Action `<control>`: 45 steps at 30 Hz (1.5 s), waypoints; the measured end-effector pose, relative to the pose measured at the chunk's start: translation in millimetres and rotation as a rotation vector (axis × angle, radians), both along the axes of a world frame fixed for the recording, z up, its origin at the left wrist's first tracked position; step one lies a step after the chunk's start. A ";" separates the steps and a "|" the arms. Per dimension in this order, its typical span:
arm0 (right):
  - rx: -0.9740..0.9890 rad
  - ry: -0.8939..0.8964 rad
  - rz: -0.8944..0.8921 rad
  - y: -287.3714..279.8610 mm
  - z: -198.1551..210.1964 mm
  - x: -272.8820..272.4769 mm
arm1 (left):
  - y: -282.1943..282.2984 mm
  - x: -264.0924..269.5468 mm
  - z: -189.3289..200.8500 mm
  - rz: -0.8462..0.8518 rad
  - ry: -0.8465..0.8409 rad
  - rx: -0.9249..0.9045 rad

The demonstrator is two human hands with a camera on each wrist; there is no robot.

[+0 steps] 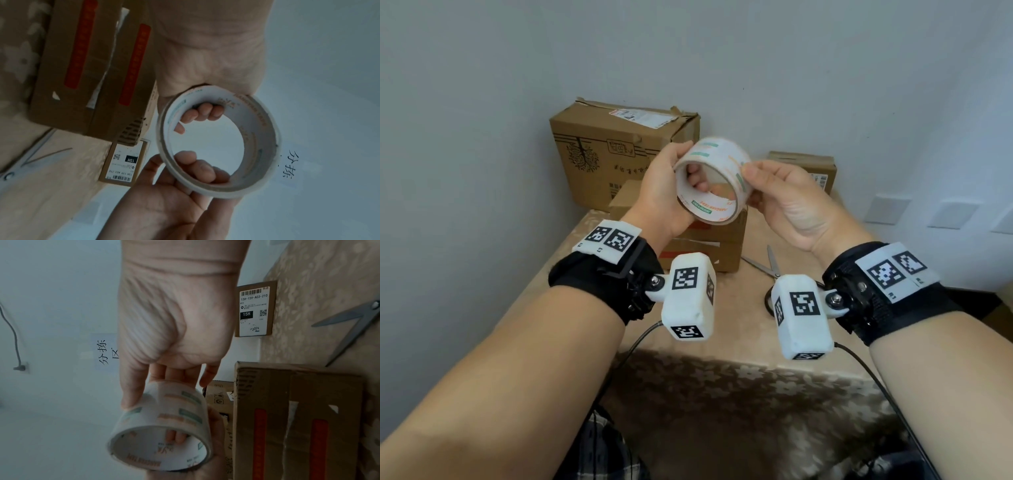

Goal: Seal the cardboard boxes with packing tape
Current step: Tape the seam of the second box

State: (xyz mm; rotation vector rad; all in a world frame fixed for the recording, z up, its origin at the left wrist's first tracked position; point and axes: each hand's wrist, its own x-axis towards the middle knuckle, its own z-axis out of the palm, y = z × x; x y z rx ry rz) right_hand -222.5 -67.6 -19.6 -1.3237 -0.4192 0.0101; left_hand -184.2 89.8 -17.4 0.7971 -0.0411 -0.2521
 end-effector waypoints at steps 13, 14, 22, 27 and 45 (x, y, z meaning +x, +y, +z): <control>-0.162 -0.005 -0.269 3.2 11.9 -5.5 | -2.3 -32.1 18.9 -0.065 -0.550 0.830; -0.165 -0.026 -0.301 6.0 12.6 -6.2 | -3.7 -31.5 18.6 -0.049 -0.519 0.811; -0.157 -0.450 -0.401 17.5 16.9 -9.2 | -4.0 -25.2 15.1 -0.262 -0.077 0.391; -0.120 -0.454 -0.558 19.8 6.9 -5.7 | -11.4 -23.5 11.3 -0.103 -0.058 0.345; -0.204 -0.553 -0.749 24.5 -4.8 -5.4 | -19.1 -29.9 9.3 -0.005 -0.171 0.611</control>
